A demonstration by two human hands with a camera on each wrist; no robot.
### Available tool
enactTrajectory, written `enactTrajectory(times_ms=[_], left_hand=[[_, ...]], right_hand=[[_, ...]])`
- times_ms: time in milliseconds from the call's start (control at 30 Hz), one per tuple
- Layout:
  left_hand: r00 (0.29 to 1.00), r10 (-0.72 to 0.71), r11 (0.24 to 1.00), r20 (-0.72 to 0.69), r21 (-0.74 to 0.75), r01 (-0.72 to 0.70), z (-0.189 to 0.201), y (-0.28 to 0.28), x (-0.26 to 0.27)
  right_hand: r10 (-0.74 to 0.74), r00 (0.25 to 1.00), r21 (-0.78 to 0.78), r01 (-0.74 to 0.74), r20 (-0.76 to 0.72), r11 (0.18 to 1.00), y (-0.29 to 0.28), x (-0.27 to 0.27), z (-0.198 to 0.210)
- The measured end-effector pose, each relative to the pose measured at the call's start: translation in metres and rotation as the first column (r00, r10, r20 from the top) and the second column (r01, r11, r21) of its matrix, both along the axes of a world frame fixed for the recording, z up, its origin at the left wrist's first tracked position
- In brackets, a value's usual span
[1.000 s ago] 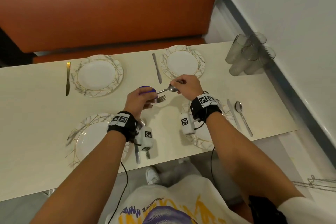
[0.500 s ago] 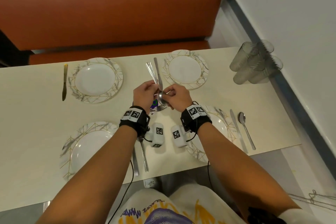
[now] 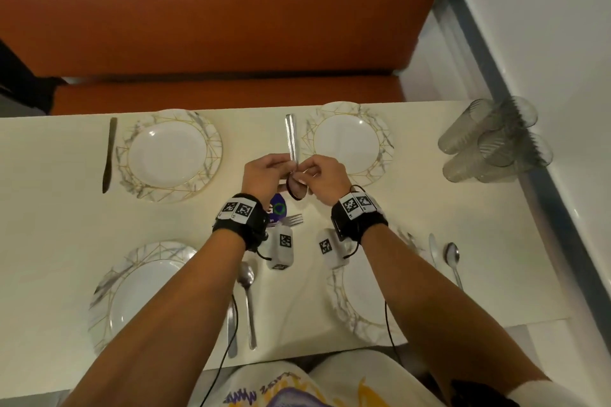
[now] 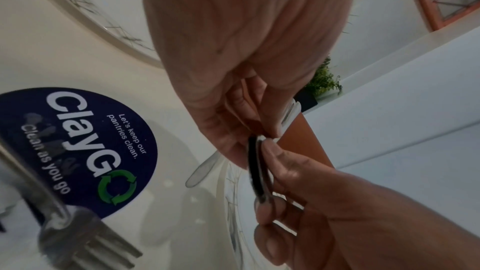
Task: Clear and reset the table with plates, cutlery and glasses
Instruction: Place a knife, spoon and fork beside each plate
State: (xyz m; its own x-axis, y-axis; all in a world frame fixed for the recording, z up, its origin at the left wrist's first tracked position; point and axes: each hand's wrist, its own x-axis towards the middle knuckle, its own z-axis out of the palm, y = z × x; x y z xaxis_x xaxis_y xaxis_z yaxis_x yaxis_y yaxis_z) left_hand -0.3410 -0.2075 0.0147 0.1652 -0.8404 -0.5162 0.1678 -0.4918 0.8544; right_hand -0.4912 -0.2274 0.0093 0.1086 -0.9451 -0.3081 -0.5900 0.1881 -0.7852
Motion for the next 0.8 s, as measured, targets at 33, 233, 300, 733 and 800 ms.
enactTrajectory(times_ms=[33,233,300,733,800], left_hand=[[1.000,0.003,1.000,-0.003,0.007,-0.003,-0.002,-0.006,0.000],[0.993,0.052,0.996,0.104,0.065,-0.059,-0.023,-0.044,0.005],[0.978,0.049,0.994,0.202,0.091,-0.069,-0.037,-0.059,0.009],[0.746,-0.234,0.953,0.623,0.299,0.050,-0.080,-0.108,0.014],[0.713,-0.253,0.952,0.654,0.298,0.064,-0.084,-0.110,0.013]], right_hand=[[0.010,1.000,0.010,-0.010,0.003,1.000,-0.006,-0.001,-0.002],[-0.045,0.999,0.036,0.045,0.010,0.998,-0.027,-0.014,-0.021],[-0.053,0.999,0.044,0.053,0.009,0.998,-0.032,-0.022,-0.029],[-0.136,0.990,0.061,0.133,0.046,0.989,-0.035,-0.063,-0.052],[-0.148,0.988,0.061,0.145,0.051,0.988,-0.036,-0.064,-0.055]])
